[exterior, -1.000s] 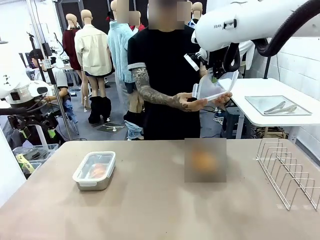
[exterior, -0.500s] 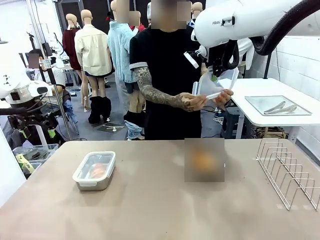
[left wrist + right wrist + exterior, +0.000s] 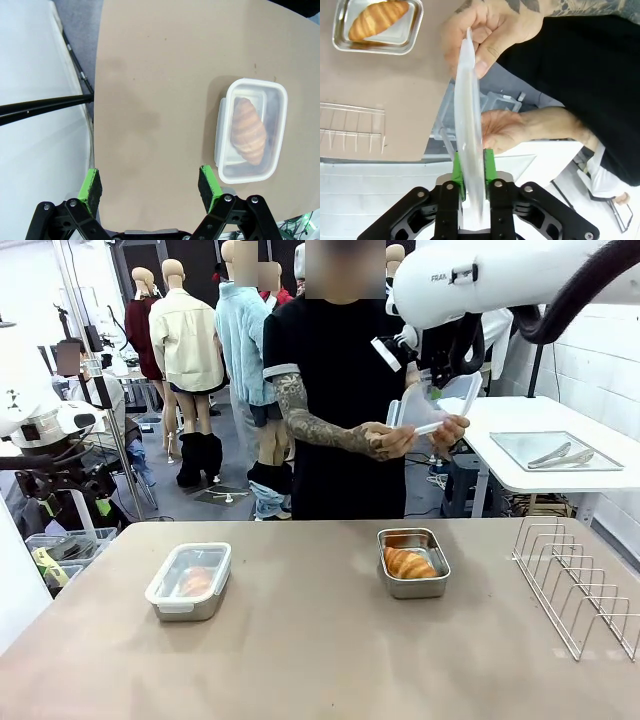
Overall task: Place the bread in airtight containers.
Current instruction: Release when the human grabs the Airtight Container lid.
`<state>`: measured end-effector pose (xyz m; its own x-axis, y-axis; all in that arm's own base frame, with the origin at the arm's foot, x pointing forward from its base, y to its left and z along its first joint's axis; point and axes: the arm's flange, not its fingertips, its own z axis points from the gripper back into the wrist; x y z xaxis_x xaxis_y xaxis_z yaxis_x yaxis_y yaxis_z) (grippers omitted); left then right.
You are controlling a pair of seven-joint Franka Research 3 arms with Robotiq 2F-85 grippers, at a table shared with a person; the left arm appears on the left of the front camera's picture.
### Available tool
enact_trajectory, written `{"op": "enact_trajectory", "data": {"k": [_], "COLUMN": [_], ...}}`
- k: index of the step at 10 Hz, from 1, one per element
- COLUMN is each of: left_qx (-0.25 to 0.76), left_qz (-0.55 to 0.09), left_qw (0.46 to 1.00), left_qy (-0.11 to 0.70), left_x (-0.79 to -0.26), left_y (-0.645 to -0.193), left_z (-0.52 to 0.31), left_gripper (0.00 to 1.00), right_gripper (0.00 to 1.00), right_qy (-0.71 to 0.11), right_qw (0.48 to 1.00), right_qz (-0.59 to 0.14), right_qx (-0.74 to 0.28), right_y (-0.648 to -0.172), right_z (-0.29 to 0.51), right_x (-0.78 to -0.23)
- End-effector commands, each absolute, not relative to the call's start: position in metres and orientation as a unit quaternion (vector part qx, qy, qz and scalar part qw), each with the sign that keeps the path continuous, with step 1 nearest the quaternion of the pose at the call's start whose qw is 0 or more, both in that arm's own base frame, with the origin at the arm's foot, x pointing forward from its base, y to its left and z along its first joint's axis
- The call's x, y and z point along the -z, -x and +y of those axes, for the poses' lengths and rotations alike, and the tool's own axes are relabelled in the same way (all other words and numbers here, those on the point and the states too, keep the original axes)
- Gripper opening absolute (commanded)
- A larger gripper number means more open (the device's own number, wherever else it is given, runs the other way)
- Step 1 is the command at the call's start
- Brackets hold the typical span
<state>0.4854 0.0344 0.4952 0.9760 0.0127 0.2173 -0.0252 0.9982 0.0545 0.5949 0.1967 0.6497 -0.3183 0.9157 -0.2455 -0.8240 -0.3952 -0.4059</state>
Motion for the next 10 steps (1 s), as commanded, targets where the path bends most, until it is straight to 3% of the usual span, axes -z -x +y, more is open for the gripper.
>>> {"op": "enact_trajectory", "data": {"k": [1, 3, 5, 7, 10], "left_qx": [-0.007, -0.007, -0.007, -0.007, -0.007], "left_qz": [-0.11, -0.11, -0.11, -0.11, -0.11], "left_qw": [0.994, 0.994, 0.994, 0.994, 0.994], "left_qy": [-0.028, -0.028, -0.028, -0.028, -0.028], "left_x": [-0.496, -0.496, -0.496, -0.496, -0.496], "left_y": [-0.484, -0.484, -0.484, -0.484, -0.484], "left_z": [0.035, 0.035, 0.035, 0.035, 0.035], "left_gripper": [1.0, 1.0, 1.0, 1.0, 1.0], "right_gripper": [0.62, 0.99, 1.0, 1.0, 1.0], "right_qy": [0.242, 0.232, 0.204, 0.122, 0.037], "right_qw": [0.548, 0.572, 0.606, 0.678, 0.674], "right_qz": [-0.099, -0.085, -0.075, -0.052, -0.044], "right_qx": [-0.795, -0.782, -0.765, -0.723, -0.737], "right_y": [-0.556, -0.529, -0.506, -0.497, -0.495], "right_z": [0.176, 0.153, 0.131, 0.093, 0.057], "right_x": [-0.656, -0.66, -0.656, -0.644, -0.617]}}
